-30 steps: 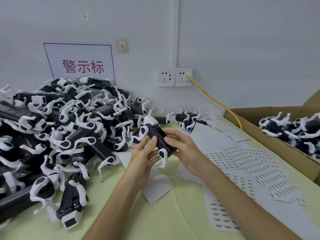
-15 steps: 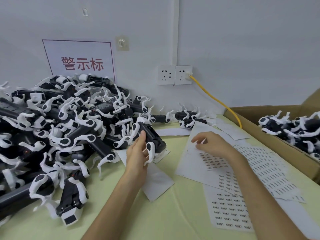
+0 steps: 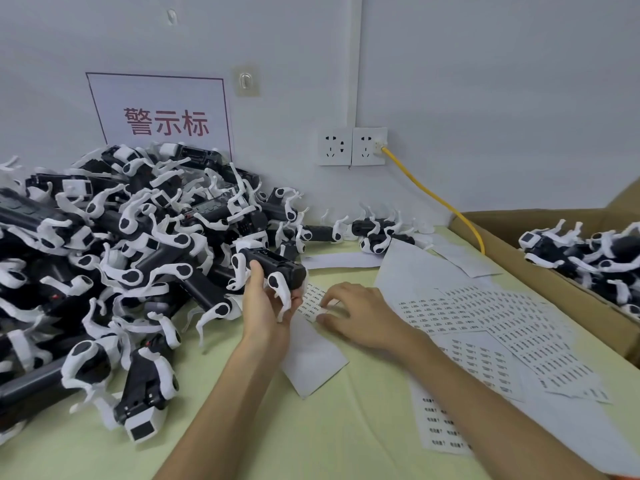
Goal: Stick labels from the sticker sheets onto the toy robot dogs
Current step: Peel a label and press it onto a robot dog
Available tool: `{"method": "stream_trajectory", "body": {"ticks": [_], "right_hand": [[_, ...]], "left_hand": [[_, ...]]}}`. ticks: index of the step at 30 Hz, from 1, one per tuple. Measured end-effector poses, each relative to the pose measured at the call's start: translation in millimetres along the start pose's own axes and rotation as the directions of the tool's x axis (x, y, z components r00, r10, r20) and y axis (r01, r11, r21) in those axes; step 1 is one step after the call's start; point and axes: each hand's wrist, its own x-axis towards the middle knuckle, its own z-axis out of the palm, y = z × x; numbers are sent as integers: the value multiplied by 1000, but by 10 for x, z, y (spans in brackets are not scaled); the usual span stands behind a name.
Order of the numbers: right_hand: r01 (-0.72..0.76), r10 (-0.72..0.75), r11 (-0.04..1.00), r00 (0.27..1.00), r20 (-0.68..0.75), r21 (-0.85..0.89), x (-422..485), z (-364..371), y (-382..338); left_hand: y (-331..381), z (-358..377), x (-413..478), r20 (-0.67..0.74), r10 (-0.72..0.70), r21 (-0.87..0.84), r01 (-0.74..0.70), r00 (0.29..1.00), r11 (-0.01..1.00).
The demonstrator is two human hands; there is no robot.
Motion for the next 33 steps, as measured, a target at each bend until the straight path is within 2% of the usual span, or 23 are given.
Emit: {"method": "stream_trajectory", "body": {"ticks": [4,6,9,11,15,18,21,28,31,33], "right_hand": [[-89,80,995,986,-150,-55,-5,-27,36],[-98,83,992,981,-174,-83,-17,2,24],[-26,25,992,1000,-11,-121,-29,25,8],[9,-5,995,999,44,-101,-31,13,-9],[-77,78,997,994,-76,16,-8,-34,-50],[-118,115,993,974,-193,-4,-13,-64,-63],[-175,168,984,956,-239,-11,-40,-67,-62],[-257,286,932,955,-81,255,-26,-112,-11],[-252,285,914,956,-61,319,-21,-117,62],[-238,274,913,959,-67,331,-15,-113,92]], "left_hand": [[-13,22,-23,47,4,45,-6,999,999],[-24,47,-43,45,10,58,-13,999,998],[-23,72,-77,33,20,59,-22,999,998],[-19,63,-79,25,21,67,-23,999,998],[-12,29,-48,33,11,83,-14,999,996],[-1,12,-46,27,-18,80,16,999,997],[15,0,-44,17,-40,40,39,999,998],[114,-42,-16,6,-62,-95,62,998,994],[228,-101,28,41,-23,-191,30,999,981],[285,-122,30,63,22,-186,-10,998,982]]}}
